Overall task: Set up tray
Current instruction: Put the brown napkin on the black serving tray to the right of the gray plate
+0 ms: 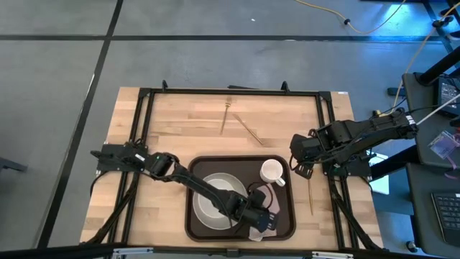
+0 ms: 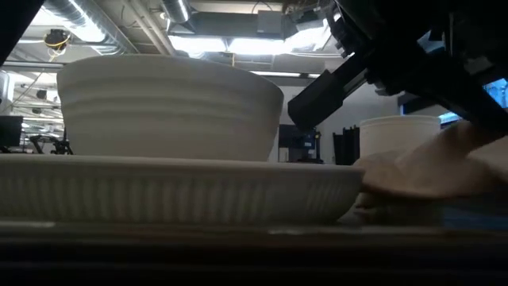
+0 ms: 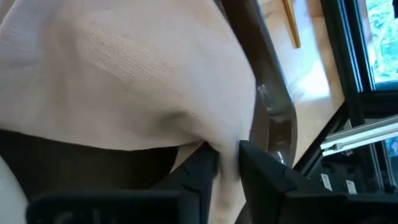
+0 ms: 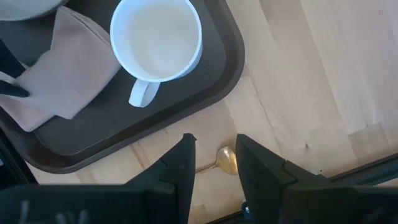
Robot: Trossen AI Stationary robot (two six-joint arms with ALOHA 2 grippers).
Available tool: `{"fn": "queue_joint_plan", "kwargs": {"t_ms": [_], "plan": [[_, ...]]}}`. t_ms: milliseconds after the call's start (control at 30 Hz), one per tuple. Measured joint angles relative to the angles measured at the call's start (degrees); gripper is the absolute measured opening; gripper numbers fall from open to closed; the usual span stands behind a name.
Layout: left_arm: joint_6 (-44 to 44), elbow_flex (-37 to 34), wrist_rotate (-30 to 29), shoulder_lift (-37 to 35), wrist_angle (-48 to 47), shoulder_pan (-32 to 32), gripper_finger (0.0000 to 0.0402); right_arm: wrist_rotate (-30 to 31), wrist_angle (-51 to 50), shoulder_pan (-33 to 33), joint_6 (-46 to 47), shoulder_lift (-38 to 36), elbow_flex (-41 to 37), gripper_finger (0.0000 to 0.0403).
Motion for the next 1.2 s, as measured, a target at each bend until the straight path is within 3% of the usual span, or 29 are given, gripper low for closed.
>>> {"fn": "queue_joint_plan", "kwargs": {"t_ms": [467,800,1200], "plan": [[1.5,0.0,1.0,-0.3,-2.0,1.2,0.0166,-0.1,0.0,0.0,0.0,0.0,0.0,0.0117],[5.2,3.5,3.5,-0.3,-4.9,3.0,0.0180,-0.2,-0.1,0.0,-1.2,0.0,0.0,0.0117],[7.5,11.3,2.3,-3.8,-30.2,3.5,0.0180,-0.4,1.8,0.2,-1.7,0.0,0.0,0.0117]]}}
